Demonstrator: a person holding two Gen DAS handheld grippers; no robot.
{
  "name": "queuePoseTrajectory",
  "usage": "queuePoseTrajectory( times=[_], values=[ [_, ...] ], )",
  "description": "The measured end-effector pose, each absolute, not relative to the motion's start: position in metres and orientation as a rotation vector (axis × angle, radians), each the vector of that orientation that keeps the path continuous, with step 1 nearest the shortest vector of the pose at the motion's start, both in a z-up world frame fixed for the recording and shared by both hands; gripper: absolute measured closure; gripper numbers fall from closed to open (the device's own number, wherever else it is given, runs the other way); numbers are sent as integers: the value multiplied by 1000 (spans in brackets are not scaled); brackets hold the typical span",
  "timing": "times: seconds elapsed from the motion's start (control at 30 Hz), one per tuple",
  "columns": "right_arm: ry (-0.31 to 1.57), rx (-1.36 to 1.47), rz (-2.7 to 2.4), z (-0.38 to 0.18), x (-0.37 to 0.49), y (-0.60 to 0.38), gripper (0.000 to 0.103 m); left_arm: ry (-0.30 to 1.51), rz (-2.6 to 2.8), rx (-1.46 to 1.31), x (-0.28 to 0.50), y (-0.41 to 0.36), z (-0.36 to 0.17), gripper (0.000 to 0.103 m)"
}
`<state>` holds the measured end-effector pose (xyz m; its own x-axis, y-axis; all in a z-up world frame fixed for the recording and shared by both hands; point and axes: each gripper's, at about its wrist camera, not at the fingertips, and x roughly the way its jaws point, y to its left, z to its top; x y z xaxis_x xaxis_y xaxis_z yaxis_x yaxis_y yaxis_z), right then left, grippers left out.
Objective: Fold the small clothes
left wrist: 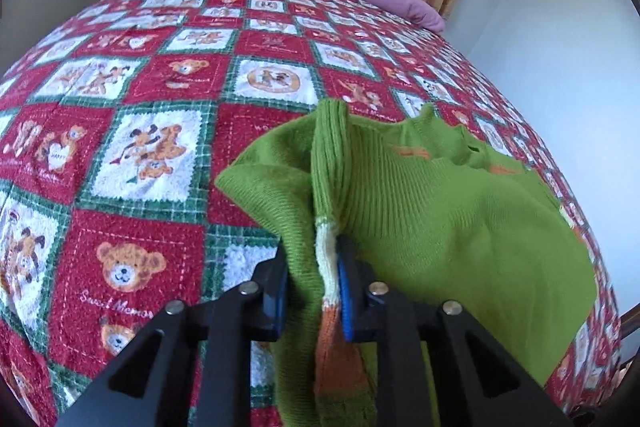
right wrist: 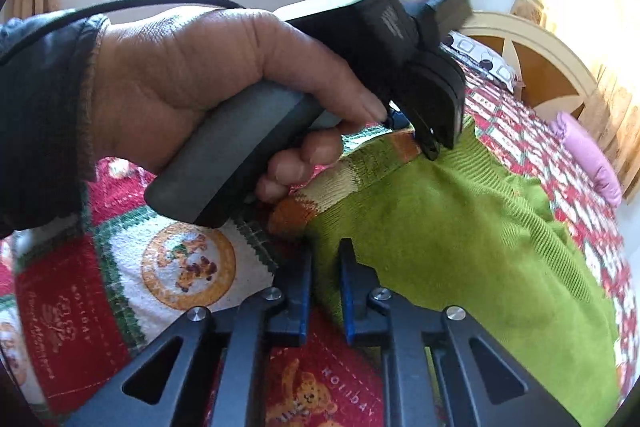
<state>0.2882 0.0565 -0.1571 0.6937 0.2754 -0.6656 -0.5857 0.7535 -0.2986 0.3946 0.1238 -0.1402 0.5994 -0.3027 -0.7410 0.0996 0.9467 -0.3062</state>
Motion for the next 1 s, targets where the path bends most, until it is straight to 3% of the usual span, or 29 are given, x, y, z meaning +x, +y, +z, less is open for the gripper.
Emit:
queuePoseTrajectory(
  times=[0.37, 0.63, 1.0],
  values=[
    [638, -268, 564, -120, 287, 4, 93, 906, -283, -418, 391, 126, -108, 84],
    [611, -95, 569, -92, 285, -44, 93, 858, -326, -411, 391, 87, -59, 85],
    [626, 113, 548, -69, 284, -127, 93, 847, -383, -407, 396, 28, -31, 85]
  ],
)
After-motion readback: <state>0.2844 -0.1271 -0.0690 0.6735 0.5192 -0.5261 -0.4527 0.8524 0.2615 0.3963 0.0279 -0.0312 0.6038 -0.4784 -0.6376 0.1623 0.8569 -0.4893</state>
